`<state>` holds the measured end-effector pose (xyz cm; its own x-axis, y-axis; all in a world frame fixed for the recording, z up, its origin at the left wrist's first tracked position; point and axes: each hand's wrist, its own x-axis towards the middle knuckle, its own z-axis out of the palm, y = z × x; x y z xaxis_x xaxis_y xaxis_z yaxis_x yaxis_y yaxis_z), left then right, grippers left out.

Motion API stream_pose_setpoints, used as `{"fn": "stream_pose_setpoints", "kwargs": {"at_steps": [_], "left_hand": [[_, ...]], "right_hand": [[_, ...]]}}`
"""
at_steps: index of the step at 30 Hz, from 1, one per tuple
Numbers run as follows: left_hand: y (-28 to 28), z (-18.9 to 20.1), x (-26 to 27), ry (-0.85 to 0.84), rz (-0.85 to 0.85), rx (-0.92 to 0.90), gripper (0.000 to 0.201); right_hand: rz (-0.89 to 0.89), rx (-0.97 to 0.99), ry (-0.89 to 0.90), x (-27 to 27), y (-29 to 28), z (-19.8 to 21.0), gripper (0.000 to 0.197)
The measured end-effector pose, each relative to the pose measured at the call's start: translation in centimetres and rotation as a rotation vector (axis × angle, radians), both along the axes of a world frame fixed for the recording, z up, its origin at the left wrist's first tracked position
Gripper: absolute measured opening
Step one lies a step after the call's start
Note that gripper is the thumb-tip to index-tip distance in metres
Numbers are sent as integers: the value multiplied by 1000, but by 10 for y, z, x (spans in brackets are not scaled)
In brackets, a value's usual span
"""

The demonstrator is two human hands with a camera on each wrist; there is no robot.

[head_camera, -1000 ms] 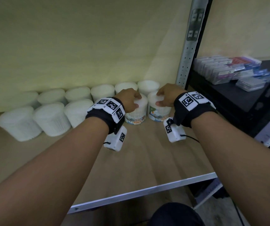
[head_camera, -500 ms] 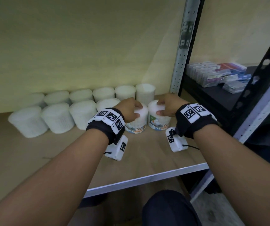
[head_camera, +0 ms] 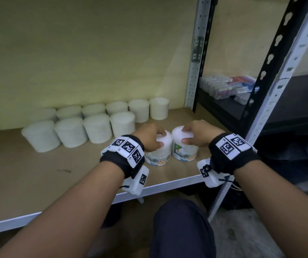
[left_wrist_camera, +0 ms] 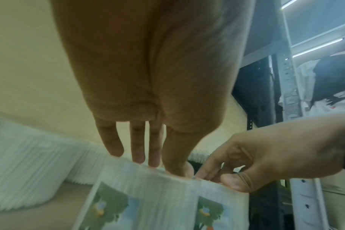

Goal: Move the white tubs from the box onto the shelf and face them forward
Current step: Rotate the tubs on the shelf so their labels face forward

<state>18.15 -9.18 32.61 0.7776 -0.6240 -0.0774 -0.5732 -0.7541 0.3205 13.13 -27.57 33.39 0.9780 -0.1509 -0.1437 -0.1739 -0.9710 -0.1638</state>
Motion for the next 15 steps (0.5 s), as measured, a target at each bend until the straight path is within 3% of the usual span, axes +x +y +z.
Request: {"fn": "stream_pose_setpoints", "kwargs": {"at_steps": [15], "left_hand": [[1, -1, -50, 3, -15, -52, 43]], "right_hand": [[-41, 57, -6, -49, -1, 3, 58]]}}
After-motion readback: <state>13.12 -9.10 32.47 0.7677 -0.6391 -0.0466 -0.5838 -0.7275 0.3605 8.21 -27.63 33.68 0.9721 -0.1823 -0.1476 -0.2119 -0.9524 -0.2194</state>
